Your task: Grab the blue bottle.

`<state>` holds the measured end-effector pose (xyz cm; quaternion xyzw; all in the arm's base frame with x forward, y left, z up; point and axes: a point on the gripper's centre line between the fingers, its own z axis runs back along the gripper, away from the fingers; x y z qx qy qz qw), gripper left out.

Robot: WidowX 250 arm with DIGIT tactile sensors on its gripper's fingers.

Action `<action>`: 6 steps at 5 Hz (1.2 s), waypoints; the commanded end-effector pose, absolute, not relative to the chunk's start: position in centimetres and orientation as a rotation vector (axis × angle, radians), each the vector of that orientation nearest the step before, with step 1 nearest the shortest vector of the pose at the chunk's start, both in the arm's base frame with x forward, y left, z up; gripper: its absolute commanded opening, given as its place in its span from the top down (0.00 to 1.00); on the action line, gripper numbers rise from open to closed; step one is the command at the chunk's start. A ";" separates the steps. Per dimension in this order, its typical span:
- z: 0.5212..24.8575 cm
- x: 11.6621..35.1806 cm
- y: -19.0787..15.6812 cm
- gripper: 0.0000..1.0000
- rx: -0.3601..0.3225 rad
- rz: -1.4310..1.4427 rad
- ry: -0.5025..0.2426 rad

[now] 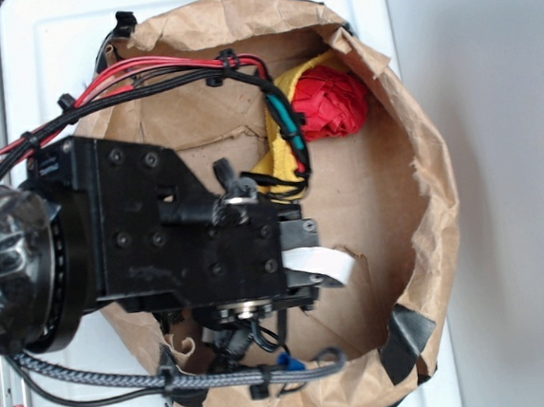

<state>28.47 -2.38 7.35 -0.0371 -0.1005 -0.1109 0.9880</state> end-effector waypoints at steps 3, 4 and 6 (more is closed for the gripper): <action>20.0 31.0 3.7 1.00 -0.053 0.003 -0.398; 22.3 29.6 4.9 1.00 -0.011 0.037 -0.402; 23.0 28.8 5.0 1.00 0.038 -0.016 -0.423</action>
